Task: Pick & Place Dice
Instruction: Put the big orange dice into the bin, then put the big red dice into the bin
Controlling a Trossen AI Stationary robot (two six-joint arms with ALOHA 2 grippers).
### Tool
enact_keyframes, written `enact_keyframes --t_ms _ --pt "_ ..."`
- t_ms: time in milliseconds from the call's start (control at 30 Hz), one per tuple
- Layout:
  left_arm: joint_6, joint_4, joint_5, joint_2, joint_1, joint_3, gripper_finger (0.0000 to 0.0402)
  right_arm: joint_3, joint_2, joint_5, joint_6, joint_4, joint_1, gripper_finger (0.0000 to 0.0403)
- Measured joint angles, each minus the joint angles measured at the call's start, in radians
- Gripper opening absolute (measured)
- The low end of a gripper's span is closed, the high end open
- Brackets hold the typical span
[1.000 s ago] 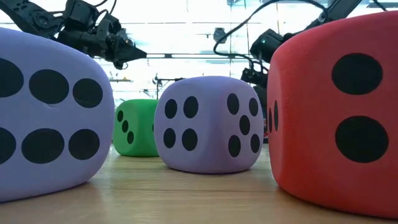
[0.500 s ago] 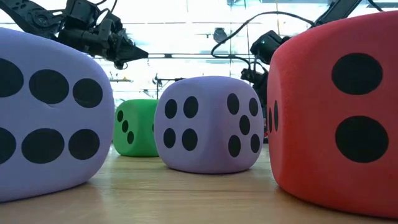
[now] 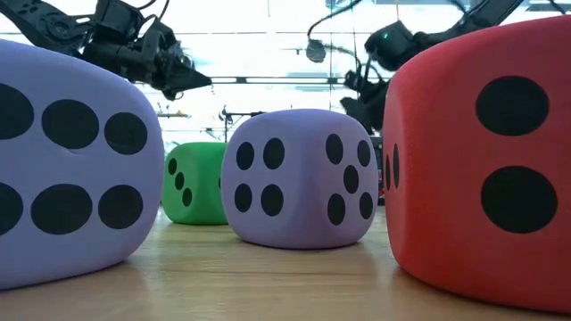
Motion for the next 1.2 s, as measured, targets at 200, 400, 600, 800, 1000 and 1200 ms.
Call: enact_keyframes --t_ms 200,400,600,800,1000,1200 --pt "0.001 -0.024 -0.001 0.000 0.035 0.000 0.0006 -0.013 -0.136 -0.146 -0.003 0.003 0.073 0.0000" --pt "-0.006 -0.001 0.003 0.000 0.037 0.000 0.0006 -0.135 -0.257 -0.183 0.017 0.025 0.167 0.0000" --pt "0.014 0.002 0.003 0.000 0.034 0.000 0.0005 -0.320 -0.309 -0.161 0.110 0.188 0.249 0.0000" --pt "0.017 0.008 0.003 0.000 0.033 0.000 0.0005 -0.408 -0.326 -0.049 0.145 0.272 0.313 0.0000" --pt "0.036 0.005 -0.001 -0.007 0.035 0.000 0.0005 -0.416 -0.326 -0.050 0.148 0.244 0.335 0.0000" --pt "0.069 -0.131 -0.060 -0.103 0.050 0.000 0.0005 -0.417 -0.326 -0.058 0.170 0.142 0.360 0.0000"
